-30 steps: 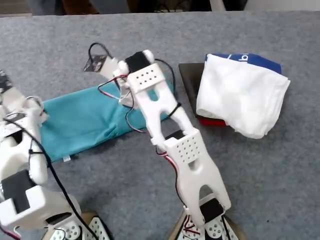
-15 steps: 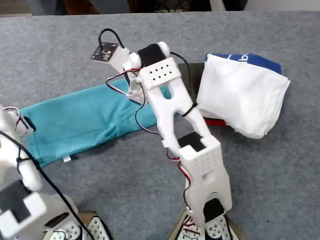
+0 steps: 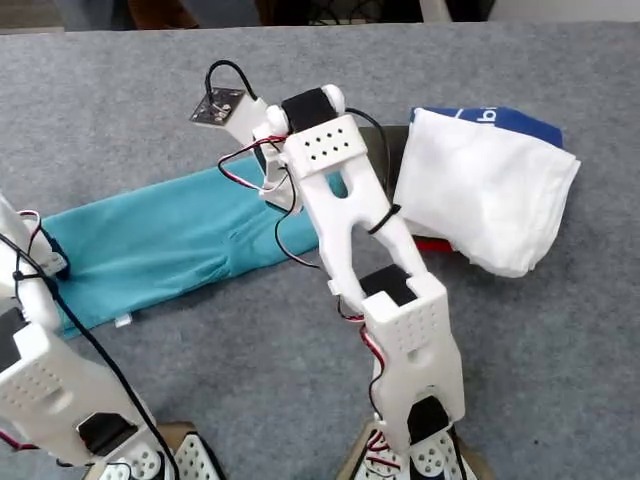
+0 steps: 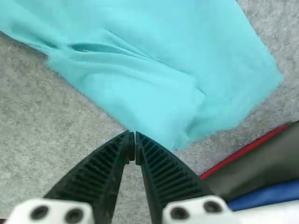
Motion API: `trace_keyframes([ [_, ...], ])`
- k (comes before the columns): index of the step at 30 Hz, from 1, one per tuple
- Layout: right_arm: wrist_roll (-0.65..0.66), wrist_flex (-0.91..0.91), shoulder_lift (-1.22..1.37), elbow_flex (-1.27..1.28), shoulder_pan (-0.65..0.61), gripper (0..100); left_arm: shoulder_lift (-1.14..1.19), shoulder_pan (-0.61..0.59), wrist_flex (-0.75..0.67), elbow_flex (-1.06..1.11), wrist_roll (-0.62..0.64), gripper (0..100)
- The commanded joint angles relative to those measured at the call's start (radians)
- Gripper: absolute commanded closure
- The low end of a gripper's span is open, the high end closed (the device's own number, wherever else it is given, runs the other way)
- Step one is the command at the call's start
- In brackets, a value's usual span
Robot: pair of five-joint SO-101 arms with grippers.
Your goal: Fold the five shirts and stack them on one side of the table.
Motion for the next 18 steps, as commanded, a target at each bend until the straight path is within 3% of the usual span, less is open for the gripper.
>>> trace_keyframes([
  [1, -0.009, 0.009, -0.07, -0.004, 0.011, 98.5, -0.002, -0.008, 0.014, -0.036, -0.006, 97],
  [4, -0.009, 0.009, -0.07, -0.004, 0.011, 98.5, -0.014, -0.031, 0.018, -0.042, -0.011, 97],
  [13, -0.009, 0.009, -0.071, -0.005, 0.043, 98.5, -0.141, -0.209, 0.307, -0.369, -0.075, 97],
  [18, -0.003, 0.008, -0.113, -0.005, 0.098, 98.5, -0.153, -0.174, 0.45, -0.503, -0.072, 97],
])
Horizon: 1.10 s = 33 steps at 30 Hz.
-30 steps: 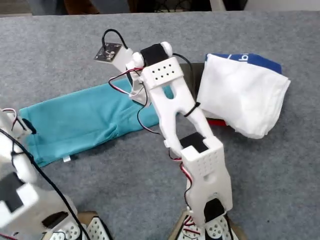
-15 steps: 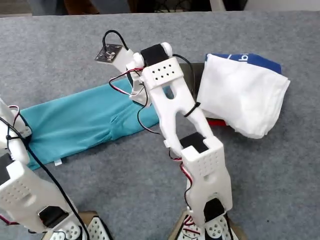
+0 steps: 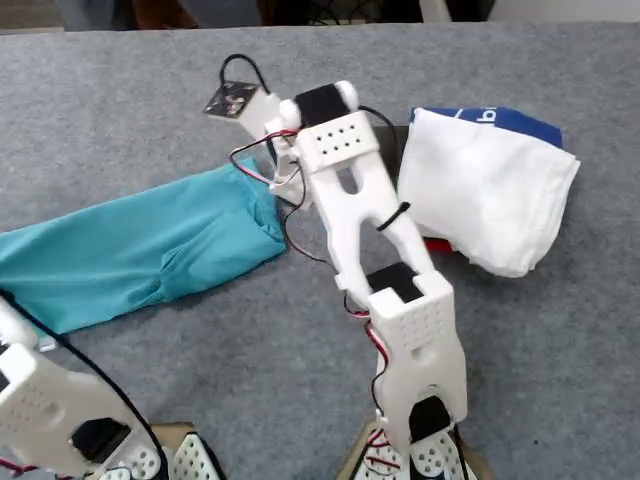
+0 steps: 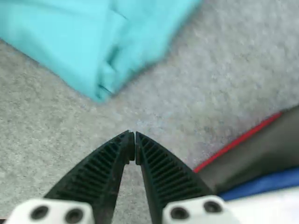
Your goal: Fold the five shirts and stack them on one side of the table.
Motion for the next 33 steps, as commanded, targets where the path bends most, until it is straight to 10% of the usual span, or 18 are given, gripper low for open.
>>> trace_keyframes([
  [1, -0.002, 0.008, -0.114, -0.005, 0.041, 98.5, -0.052, 0.05, 0.089, -0.122, -0.005, 97],
  [22, -0.008, 0.008, -0.272, -0.005, 0.195, 98.5, -0.051, 0.842, 0.172, -0.182, 0.362, 97],
  [33, -0.057, 0.008, -0.334, -0.053, 0.313, 98.5, -0.011, 1.139, -0.118, -0.157, 0.473, 97],
])
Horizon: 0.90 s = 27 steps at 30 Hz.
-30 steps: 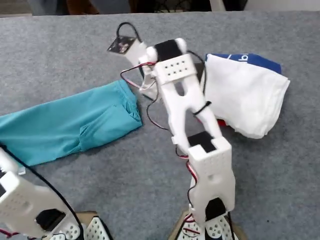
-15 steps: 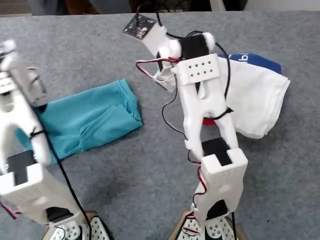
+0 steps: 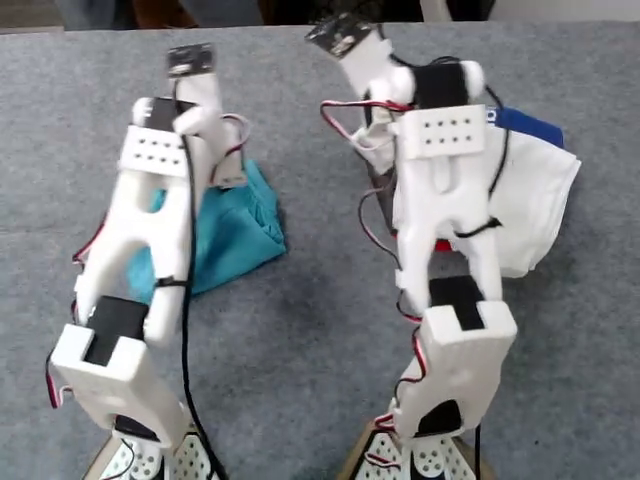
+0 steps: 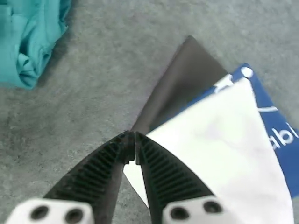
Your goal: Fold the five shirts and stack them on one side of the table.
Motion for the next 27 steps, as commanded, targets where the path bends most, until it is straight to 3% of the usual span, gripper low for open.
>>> trace_keyframes([
  [1, -0.015, 0.008, -0.09, -0.064, 0.031, 98.5, 0.011, 0.033, -0.14, -0.025, 0.044, 97],
  [9, -0.015, 0.008, -0.131, -0.056, 0.031, 98.5, 0.164, 0.031, -0.229, -0.033, 0.078, 95],
  [14, -0.015, 0.009, -0.127, -0.056, 0.025, 98.4, 0.166, 0.002, -0.172, -0.058, 0.074, 72],
  [17, -0.017, 0.009, -0.127, -0.056, 0.021, 98.4, 0.114, -0.067, -0.094, -0.153, 0.012, 76],
  [22, -0.017, 0.009, -0.125, 0.019, -0.066, 98.4, 0.017, -0.245, 0.049, -0.251, -0.04, 98],
  [27, -0.017, -0.037, -0.116, 0.151, -0.245, 98.4, -0.008, -0.539, 0.107, -0.134, -0.084, 97],
])
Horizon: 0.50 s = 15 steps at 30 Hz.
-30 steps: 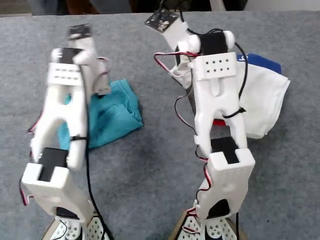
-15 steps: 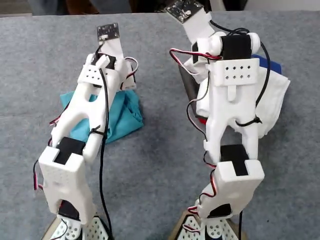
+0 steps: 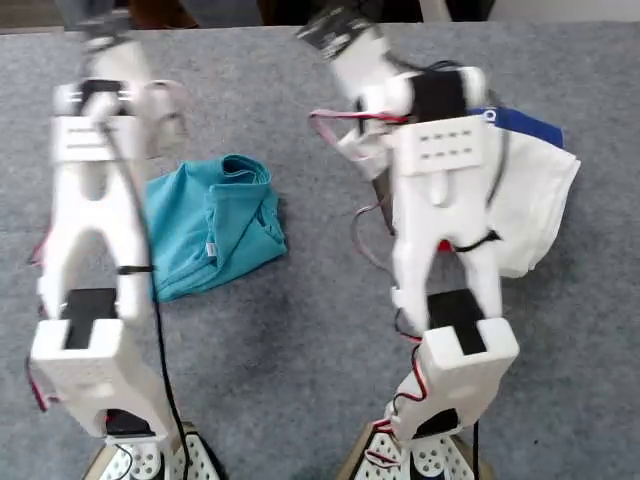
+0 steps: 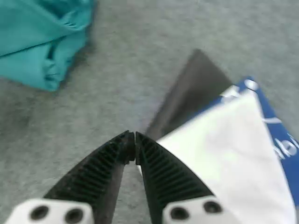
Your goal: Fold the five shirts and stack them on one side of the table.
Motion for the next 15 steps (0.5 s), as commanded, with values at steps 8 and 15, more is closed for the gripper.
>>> trace_keyframes([
  [8, -0.011, -0.253, 0.148, 0.082, -0.374, 98.5, -0.141, -0.476, -0.21, 0.521, -0.196, 97],
  [15, -0.058, -0.43, 0.346, -0.031, -0.479, 98.5, -0.433, -0.495, -0.491, 1.006, -0.23, 97],
])
